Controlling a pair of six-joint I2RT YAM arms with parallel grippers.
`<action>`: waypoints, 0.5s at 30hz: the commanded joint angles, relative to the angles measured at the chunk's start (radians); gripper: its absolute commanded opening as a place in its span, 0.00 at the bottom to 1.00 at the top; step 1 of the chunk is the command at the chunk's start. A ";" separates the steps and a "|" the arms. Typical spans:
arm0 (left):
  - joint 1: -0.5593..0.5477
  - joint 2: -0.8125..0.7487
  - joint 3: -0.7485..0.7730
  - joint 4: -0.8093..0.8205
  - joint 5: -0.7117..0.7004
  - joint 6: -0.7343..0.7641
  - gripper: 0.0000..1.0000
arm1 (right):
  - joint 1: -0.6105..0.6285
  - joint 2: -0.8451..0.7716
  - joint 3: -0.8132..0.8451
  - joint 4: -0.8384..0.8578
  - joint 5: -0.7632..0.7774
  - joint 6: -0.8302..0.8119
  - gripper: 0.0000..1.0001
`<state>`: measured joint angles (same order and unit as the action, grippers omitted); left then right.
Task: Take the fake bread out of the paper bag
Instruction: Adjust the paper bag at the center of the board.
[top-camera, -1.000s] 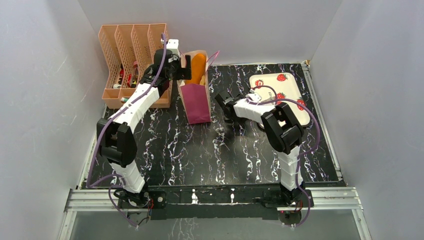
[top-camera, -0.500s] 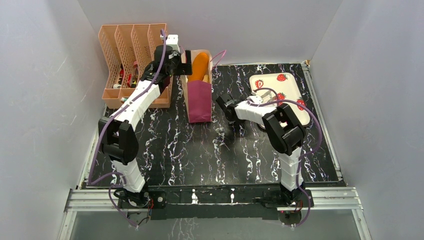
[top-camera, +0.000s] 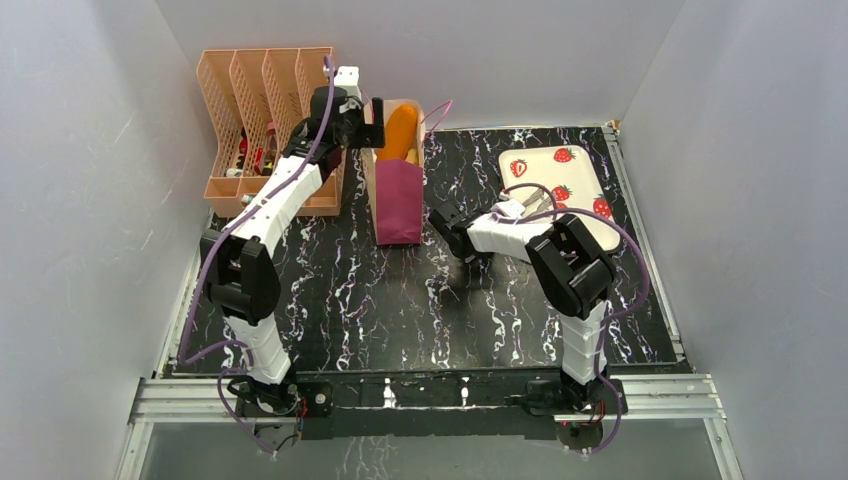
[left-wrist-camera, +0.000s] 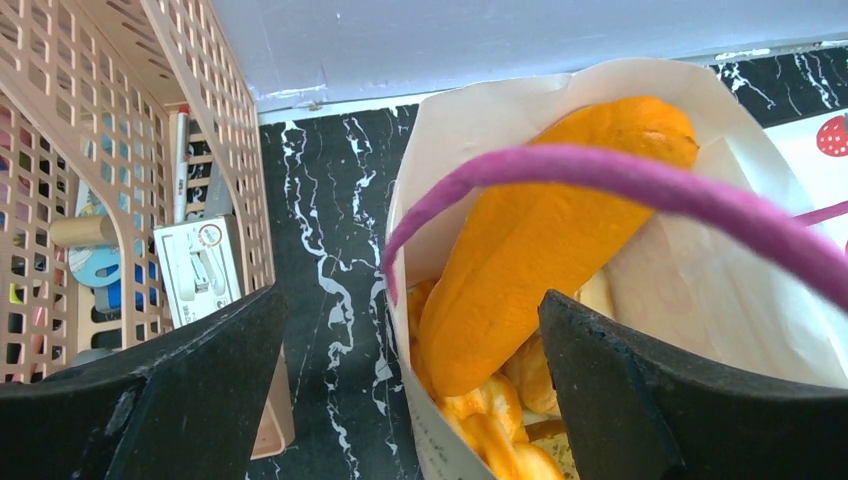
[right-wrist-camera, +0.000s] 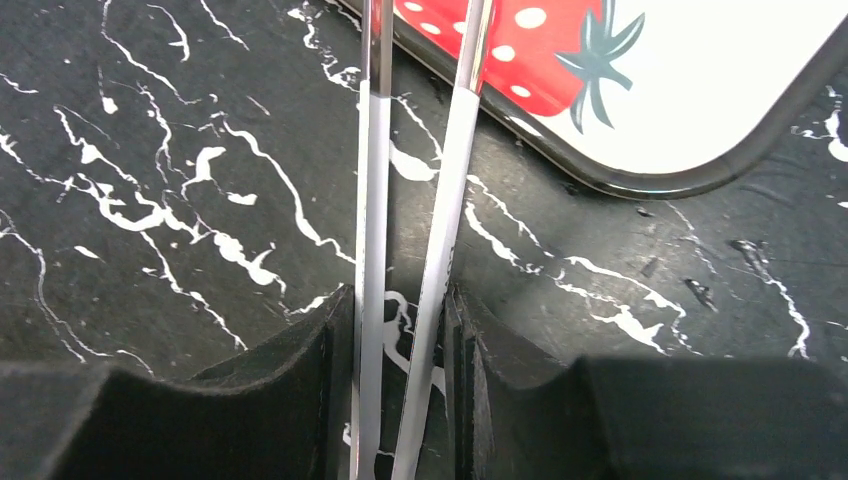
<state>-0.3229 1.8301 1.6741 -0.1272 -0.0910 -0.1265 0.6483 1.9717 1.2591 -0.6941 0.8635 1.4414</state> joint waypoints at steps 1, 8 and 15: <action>0.008 0.013 0.076 -0.057 -0.013 0.015 0.93 | 0.012 -0.039 -0.041 -0.087 0.015 -0.013 0.23; 0.008 -0.017 0.014 -0.034 0.000 0.006 0.29 | 0.048 -0.092 -0.062 -0.109 0.059 -0.021 0.21; 0.007 -0.049 -0.032 -0.009 0.027 0.002 0.00 | 0.091 -0.141 -0.079 -0.139 0.118 -0.035 0.16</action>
<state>-0.3222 1.8271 1.6783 -0.1333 -0.0845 -0.1249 0.7139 1.9011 1.1812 -0.7902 0.8852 1.4155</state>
